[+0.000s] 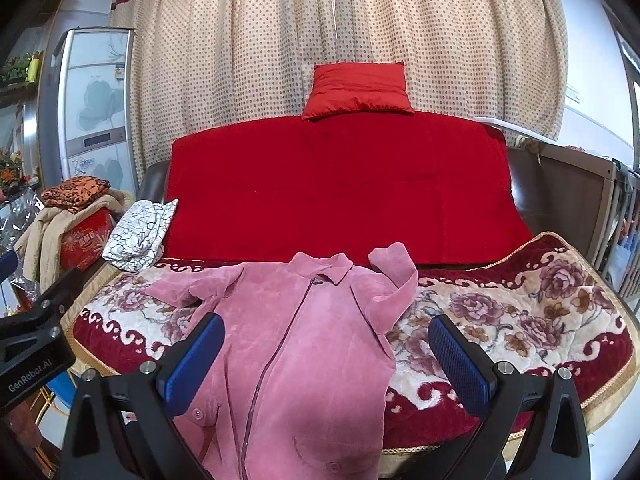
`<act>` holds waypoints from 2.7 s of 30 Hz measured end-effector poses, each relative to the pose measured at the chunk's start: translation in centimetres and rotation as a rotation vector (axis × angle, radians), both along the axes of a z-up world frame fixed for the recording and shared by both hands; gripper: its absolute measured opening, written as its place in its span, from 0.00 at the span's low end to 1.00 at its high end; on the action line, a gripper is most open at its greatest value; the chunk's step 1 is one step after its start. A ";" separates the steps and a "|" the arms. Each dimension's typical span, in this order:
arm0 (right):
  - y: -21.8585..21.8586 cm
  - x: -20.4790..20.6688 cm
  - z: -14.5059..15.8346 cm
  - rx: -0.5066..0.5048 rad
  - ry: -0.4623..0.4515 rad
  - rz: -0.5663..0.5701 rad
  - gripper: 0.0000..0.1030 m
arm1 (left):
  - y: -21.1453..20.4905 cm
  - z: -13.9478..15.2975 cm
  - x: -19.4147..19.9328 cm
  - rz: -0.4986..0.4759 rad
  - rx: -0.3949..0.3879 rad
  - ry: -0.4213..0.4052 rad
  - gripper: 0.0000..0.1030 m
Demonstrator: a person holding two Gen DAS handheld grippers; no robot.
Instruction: Fold large clothes
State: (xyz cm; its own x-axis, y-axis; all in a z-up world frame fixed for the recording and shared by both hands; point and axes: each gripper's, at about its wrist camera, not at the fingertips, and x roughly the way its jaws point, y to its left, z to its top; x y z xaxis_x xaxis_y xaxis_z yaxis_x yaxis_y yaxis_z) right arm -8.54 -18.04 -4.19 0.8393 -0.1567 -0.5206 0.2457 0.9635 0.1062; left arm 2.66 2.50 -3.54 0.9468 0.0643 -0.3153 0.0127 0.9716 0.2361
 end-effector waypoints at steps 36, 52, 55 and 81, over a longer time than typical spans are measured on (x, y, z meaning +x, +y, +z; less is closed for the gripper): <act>-27.5 19.8 -19.6 0.641 0.133 -0.142 0.97 | -6.1 -20.8 24.9 -0.060 0.027 0.631 1.00; -26.1 30.9 -25.2 0.680 0.206 -0.059 0.16 | -4.4 -24.7 25.1 -0.103 -0.087 0.672 1.00; -23.1 30.1 -21.4 0.633 0.101 0.061 0.15 | -3.0 -23.0 25.2 -0.102 -0.162 0.659 1.00; -23.2 19.6 -22.1 0.876 -0.071 -0.076 0.75 | -15.3 -13.5 36.2 -0.356 -0.427 0.774 1.00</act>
State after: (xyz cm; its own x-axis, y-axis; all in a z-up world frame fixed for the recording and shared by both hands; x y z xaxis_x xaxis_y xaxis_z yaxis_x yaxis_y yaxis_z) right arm 11.05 -41.27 -26.32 0.8777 0.2178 -0.4268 0.2706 0.5098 0.8166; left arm 38.89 -12.83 -17.03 0.4068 -0.4531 -0.7933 0.3286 0.8828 -0.3357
